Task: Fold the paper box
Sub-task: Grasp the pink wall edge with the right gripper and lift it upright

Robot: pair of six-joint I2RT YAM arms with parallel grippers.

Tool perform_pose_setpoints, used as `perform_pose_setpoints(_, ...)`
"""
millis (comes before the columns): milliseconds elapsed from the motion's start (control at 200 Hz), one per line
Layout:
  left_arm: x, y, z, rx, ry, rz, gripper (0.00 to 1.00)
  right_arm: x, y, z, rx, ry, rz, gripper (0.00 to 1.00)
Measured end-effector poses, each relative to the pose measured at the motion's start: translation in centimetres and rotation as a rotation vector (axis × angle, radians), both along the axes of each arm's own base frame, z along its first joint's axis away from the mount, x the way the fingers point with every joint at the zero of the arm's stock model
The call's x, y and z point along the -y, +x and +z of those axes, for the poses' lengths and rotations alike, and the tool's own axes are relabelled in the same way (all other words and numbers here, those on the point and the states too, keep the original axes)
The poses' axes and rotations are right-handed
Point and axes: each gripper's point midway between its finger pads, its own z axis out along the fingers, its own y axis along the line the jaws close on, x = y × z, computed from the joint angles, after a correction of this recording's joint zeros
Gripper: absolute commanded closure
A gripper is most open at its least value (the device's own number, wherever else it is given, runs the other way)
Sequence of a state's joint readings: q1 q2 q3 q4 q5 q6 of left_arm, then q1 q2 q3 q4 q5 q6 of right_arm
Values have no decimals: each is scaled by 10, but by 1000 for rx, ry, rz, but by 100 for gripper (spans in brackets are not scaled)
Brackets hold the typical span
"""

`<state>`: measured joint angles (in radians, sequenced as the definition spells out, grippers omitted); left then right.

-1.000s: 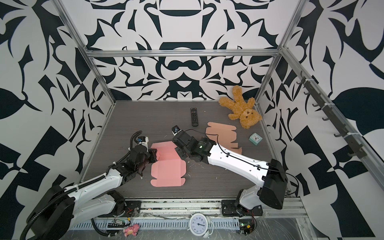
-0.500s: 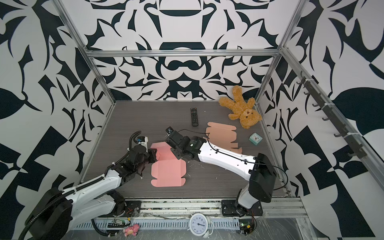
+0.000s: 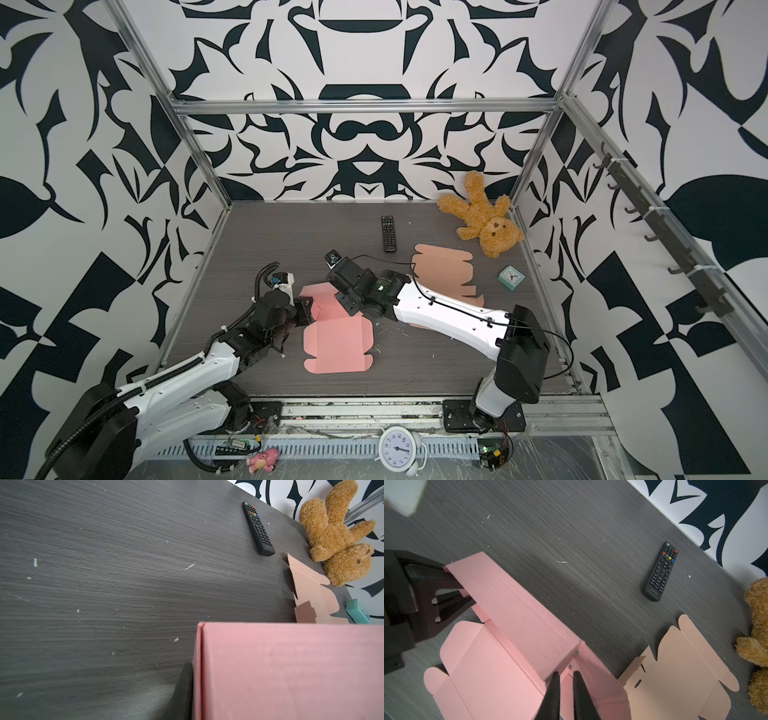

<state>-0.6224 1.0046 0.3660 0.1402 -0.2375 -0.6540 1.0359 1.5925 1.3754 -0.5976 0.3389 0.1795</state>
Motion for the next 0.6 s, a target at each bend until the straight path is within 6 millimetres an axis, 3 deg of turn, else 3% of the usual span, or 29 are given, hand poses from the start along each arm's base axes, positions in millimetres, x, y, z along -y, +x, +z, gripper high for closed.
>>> perform_pose_setpoints(330, 0, -3, 9, 17, -23, -5, 85, -6, 0, 10, 13, 48, 18, 84)
perform_pose_setpoints(600, -6, -2, 12, 12, -31, 6, 86, 18, -30, 62, 125, 294, 93, 83)
